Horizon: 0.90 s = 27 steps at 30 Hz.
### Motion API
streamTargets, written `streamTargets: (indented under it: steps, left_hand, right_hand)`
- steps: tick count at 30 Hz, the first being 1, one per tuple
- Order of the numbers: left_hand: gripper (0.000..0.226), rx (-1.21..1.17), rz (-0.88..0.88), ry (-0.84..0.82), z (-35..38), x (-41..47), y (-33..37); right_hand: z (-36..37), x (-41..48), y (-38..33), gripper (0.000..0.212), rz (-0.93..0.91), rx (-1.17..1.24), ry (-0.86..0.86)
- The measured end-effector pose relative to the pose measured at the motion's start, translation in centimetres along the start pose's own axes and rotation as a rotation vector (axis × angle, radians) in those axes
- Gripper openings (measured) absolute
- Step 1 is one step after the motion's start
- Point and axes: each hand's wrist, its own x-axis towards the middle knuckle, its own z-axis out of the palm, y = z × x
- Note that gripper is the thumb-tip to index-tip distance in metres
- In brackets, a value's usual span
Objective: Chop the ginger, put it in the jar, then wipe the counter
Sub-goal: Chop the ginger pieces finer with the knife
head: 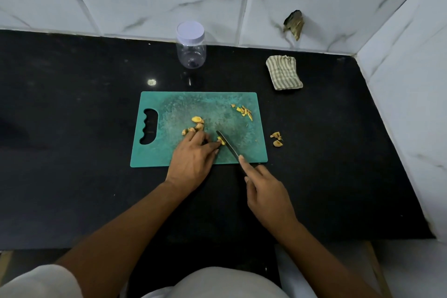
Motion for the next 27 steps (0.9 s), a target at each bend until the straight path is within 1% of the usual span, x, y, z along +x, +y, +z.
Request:
streamTargets:
  steps: [7, 10, 14, 16, 27]
  left_hand:
    - [0.025, -0.002, 0.009, -0.01, 0.0, 0.0, -0.1]
    - [0.025, -0.004, -0.002, -0.005, -0.2, 0.1, 0.1]
    - [0.026, -0.014, -0.014, -0.006, -0.3, -0.1, 0.3]
    - [0.027, -0.013, -0.014, -0.015, -0.3, -0.1, 0.2]
    - [0.031, -0.013, -0.002, -0.039, -0.2, -0.2, 0.0]
  right_hand:
    - [0.5, 1.3, -1.3, 0.069, 0.003, -0.159, -0.011]
    - [0.2, 1.2, -1.3, 0.065, 0.015, -0.079, -0.017]
    - [-0.4, 1.4, -0.3, 0.057, 0.058, 0.129, 0.043]
    - [-0.6, 1.3, 0.0, 0.057, 0.059, 0.174, 0.048]
    - [-0.7, 0.3, 0.0, 0.06, -0.017, 0.106, 0.022]
